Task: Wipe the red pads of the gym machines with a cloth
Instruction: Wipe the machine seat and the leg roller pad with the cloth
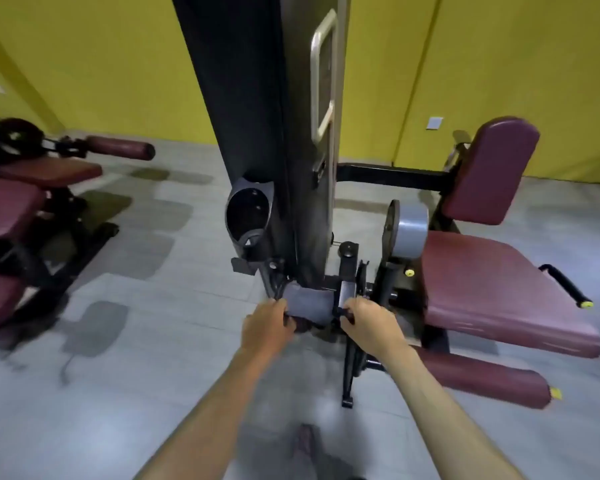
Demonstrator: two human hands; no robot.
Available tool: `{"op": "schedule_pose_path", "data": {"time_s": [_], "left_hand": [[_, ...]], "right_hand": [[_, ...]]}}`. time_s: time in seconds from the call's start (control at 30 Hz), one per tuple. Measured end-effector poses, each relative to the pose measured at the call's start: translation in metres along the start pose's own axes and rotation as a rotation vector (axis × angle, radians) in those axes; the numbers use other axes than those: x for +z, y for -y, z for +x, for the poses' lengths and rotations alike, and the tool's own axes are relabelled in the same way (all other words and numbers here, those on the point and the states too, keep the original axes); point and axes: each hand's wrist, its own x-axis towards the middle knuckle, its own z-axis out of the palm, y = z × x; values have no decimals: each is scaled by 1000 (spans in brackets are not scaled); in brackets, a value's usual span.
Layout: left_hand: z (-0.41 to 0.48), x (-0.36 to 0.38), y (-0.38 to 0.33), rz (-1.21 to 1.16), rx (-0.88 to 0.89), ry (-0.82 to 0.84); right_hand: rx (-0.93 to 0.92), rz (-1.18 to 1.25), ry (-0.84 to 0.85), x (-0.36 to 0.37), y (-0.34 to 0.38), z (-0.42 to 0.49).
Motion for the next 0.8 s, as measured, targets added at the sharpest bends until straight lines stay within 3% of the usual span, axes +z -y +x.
{"op": "schedule_pose_path", "data": {"time_s": [0.13, 0.3, 0.5, 0.63, 0.8], "left_hand": [[30, 16, 16, -125, -89, 75], [76, 43, 23, -507, -175, 186], [95, 56, 20, -868, -461, 56], [102, 65, 20, -845, -486, 54], [104, 56, 14, -785, -313, 124]], "right_hand": [[29, -16, 152, 36, 5, 30], [85, -129, 290, 76, 6, 51], [80, -174, 269, 91, -1, 50], [43, -161, 290, 90, -9, 54], [-21, -12, 302, 89, -21, 59]]}}
